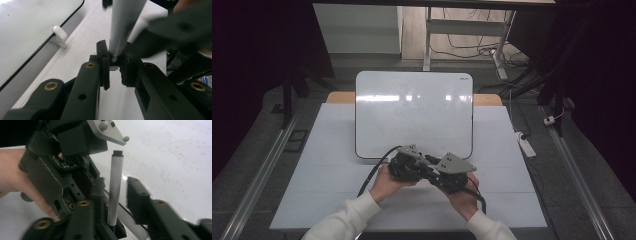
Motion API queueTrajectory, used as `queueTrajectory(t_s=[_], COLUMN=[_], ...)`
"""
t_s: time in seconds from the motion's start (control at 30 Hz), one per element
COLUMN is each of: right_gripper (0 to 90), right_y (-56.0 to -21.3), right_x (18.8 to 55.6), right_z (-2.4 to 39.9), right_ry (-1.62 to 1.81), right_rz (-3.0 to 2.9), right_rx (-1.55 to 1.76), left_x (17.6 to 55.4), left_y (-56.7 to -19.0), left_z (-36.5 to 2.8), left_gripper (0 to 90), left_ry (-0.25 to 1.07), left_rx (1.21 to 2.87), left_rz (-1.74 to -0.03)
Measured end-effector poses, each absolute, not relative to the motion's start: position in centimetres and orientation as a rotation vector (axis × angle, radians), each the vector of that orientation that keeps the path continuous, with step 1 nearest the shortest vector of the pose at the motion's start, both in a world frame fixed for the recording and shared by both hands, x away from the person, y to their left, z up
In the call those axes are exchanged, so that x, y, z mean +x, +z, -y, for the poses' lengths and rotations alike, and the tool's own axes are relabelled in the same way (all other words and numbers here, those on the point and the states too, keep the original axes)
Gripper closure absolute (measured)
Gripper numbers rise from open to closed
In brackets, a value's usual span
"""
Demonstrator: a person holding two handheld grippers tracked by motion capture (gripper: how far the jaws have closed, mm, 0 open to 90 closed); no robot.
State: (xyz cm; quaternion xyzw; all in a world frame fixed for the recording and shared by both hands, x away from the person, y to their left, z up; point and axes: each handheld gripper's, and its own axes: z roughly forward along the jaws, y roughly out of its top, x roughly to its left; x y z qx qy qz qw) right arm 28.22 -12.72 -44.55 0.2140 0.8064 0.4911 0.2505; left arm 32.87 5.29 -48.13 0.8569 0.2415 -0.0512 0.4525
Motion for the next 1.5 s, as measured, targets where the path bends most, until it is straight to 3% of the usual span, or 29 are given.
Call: queueTrajectory(t_s=[0.23,0.27,0.3,0.6,1.07,1.5], right_gripper=[81.0,81.1,81.1,81.0,81.0,80.8], right_y=[-44.5,-44.4,-44.3,-43.0,-42.8,-44.5], right_x=[28.0,28.0,28.0,31.0,35.6,40.3], right_z=[12.6,12.7,12.9,16.6,18.4,17.5], right_ry=[1.345,1.347,1.355,1.364,1.279,1.156], right_rz=[-2.167,-2.155,-2.142,-2.057,-2.049,-2.076], right_rx=[0.608,0.611,0.619,0.804,1.002,1.157], left_x=[32.5,32.3,32.2,29.5,24.9,24.7], left_y=[-47.9,-47.8,-47.6,-46.4,-48.9,-50.2], left_z=[-5.2,-5.2,-5.4,-9.7,-20.0,-22.7], left_gripper=[75.5,68.2,55.5,33.1,26.5,26.5], left_ry=[-0.057,-0.040,-0.021,0.204,0.388,0.435], left_rx=[2.091,2.082,2.078,2.058,2.038,2.029], left_rz=[-0.610,-0.616,-0.621,-0.701,-0.975,-1.070])
